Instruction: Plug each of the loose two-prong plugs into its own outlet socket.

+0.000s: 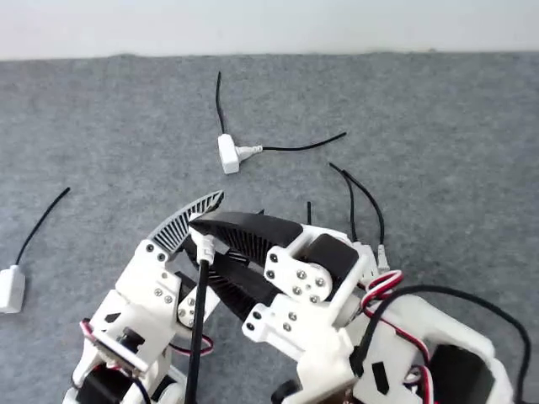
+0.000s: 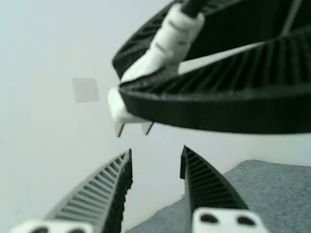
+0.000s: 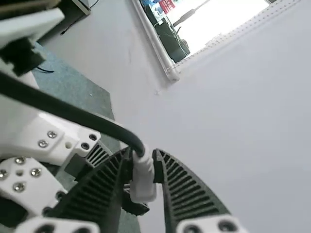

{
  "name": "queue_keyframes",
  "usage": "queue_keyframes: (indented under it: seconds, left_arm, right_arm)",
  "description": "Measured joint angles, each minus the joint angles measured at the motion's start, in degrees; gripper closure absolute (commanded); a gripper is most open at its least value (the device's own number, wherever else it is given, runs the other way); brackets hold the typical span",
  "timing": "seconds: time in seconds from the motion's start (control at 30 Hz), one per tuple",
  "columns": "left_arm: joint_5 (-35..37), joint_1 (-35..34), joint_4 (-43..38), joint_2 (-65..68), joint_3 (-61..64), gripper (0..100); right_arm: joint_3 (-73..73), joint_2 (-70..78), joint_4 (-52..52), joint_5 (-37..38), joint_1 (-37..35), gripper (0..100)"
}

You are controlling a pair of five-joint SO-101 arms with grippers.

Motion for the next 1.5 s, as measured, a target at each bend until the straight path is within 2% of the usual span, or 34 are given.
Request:
queue_keyframes:
  seconds: [0.2,0.83,1.03,1.33,1.5]
  left_arm:
    - [-0.88,-0.09,-0.18,0.0,0.0,84]
    - [-0.53,-9.67,-0.18,0.0,-3.96,84]
    - [0.0,-9.58,0.88,0.0,-5.36,84]
    - [0.0,-9.58,4.92,0.0,-6.42,84]
    - [0.0,-9.58,5.1,0.0,-6.42,84]
  right_arm:
    - [0.0,0.0,0.0,-1.41,0.0,98.9]
    - [0.0,-2.55,2.9,-1.93,0.0,98.9]
    - [0.35,-3.69,3.52,-1.93,0.18,98.9]
    - [3.34,-5.1,3.78,-1.76,4.13,98.9]
    - [3.34,-5.54,1.23,-1.93,4.22,98.9]
